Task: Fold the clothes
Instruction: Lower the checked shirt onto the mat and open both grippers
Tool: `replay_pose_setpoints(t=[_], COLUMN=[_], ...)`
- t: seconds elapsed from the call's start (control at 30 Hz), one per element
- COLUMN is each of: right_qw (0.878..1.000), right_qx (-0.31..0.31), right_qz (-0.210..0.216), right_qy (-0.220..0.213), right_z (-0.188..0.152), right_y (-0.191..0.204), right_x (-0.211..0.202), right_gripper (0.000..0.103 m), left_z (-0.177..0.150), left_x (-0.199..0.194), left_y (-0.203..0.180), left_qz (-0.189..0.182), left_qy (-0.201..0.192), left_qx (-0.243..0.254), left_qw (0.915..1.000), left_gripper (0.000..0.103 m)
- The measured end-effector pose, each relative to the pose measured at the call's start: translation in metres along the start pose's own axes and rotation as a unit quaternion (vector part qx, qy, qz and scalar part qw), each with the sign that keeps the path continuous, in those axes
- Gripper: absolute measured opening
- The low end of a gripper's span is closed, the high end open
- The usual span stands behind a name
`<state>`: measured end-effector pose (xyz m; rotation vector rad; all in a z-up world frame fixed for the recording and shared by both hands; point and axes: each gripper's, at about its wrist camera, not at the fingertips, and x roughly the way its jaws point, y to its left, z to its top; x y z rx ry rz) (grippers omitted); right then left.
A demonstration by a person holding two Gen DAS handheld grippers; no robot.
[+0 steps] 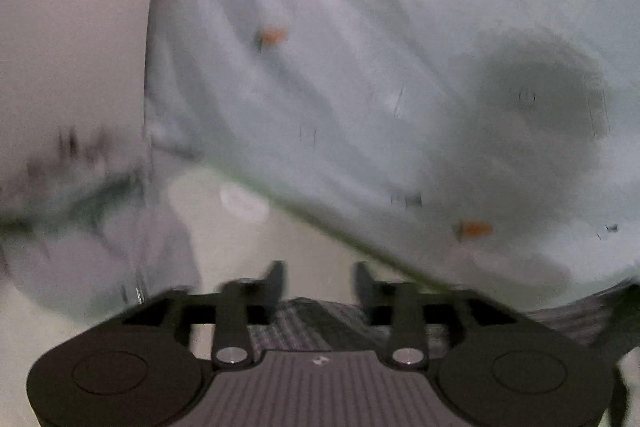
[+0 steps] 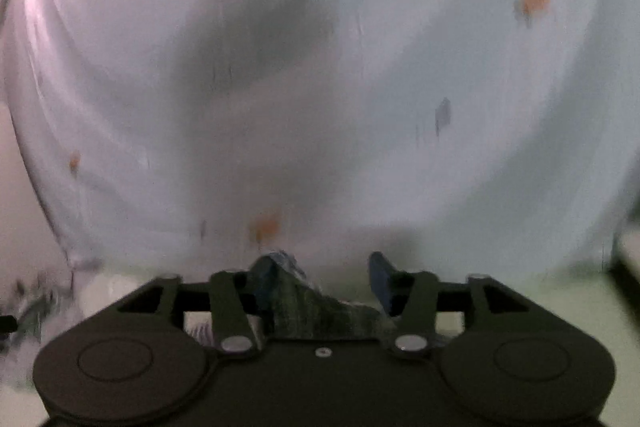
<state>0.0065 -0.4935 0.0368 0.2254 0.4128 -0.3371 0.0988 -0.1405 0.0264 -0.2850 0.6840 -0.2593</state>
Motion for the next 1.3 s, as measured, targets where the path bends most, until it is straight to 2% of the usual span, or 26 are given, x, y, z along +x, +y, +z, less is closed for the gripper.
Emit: replay_pose_setpoints(t=[0.07,0.13,0.2,0.27,0.37,0.47,0.53,0.57,0.7,0.8,0.97,1.07,1.1,1.13,1.17,1.23,1.3], right_qw=[0.999,0.995,0.991,0.987,0.985,0.983,0.981,0.979,0.968,0.964,0.965,0.962,0.962,0.961,0.962,0.964,0.97], right_qx=[0.009,0.017,0.018,0.007,-0.002,-0.012,-0.019,-0.025,-0.042,-0.043,0.004,0.024,0.026,0.028,0.034,0.046,0.044], right_qz=[-0.007,-0.011,-0.015,-0.022,-0.015,-0.008,-0.003,-0.001,-0.01,-0.018,-0.023,-0.025,-0.021,-0.017,-0.008,0.009,0.015], right_qy=[0.051,0.099,0.132,0.158,0.17,0.183,0.191,0.203,0.246,0.262,0.26,0.27,0.272,0.274,0.272,0.261,0.241], right_z=[-0.041,-0.079,-0.109,-0.13,-0.138,-0.147,-0.152,-0.156,-0.173,-0.176,-0.172,-0.179,-0.182,-0.185,-0.186,-0.185,-0.175], right_y=[0.002,0.002,-0.001,0.003,0.012,0.02,0.026,0.032,0.035,0.032,0.009,-0.002,-0.003,-0.005,-0.009,-0.016,-0.023], right_x=[0.0,-0.004,-0.012,-0.016,-0.022,-0.027,-0.03,-0.029,-0.025,-0.025,-0.036,-0.043,-0.046,-0.049,-0.053,-0.062,-0.069], right_gripper=[0.056,0.056,0.057,0.057,0.06,0.069,0.079,0.08,0.08,0.08,0.078,0.069,0.06,0.046,0.038,0.015,0.008], left_z=[-0.029,-0.054,-0.072,-0.081,-0.09,-0.102,-0.11,-0.115,-0.132,-0.137,-0.144,-0.149,-0.15,-0.153,-0.155,-0.161,-0.164], left_x=[0.012,0.03,0.034,0.039,0.048,0.052,0.05,0.049,0.054,0.054,0.054,0.055,0.056,0.056,0.057,0.058,0.058], left_y=[0.014,0.017,0.012,0.007,0.008,0.009,0.007,0.006,0.012,0.015,0.016,0.01,0.008,0.006,0.004,-0.001,-0.004], left_qz=[0.002,0.021,0.032,0.042,0.044,0.032,0.034,0.038,0.049,0.045,0.046,0.051,0.053,0.054,0.055,0.057,0.062], left_qy=[0.057,0.122,0.143,0.162,0.191,0.209,0.218,0.223,0.254,0.26,0.263,0.259,0.257,0.255,0.253,0.248,0.244], left_qx=[-0.024,-0.002,0.043,0.064,0.067,0.068,0.074,0.077,0.077,0.064,0.059,0.073,0.078,0.083,0.091,0.106,0.117], left_qw=[0.9981,0.9923,0.9882,0.9839,0.9783,0.9751,0.9727,0.971,0.9628,0.9625,0.9618,0.9618,0.9618,0.9618,0.9617,0.9612,0.9607], left_gripper=[0.053,0.052,0.053,0.054,0.055,0.06,0.063,0.064,0.066,0.068,0.073,0.08,0.081,0.085,0.088,0.093,0.095])
